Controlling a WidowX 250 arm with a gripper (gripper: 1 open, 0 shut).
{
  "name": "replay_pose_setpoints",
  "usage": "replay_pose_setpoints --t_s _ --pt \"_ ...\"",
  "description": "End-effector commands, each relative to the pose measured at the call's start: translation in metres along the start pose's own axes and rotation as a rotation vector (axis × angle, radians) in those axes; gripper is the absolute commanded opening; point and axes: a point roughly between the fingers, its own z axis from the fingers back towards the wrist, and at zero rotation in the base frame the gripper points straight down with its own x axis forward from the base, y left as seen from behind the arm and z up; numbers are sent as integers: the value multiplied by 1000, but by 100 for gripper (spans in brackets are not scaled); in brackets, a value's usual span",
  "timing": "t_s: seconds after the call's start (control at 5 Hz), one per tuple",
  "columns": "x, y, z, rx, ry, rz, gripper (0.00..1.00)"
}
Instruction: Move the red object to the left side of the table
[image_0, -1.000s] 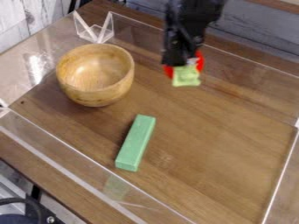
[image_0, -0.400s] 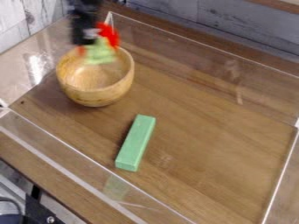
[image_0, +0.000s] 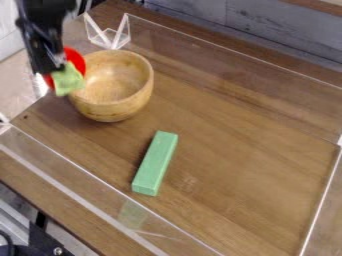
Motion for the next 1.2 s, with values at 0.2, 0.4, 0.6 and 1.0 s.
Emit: replay_pose_setpoints --t_s 0.2,0.4,0.6,1.0 --pt "-1 3 -26 -10 -57 140 0" --pt "-12 3 -44 -42 -70 166 0" --pt "-12 4 -62 -77 -79 185 0" --pt "-14 3 -80 -125 -103 311 0"
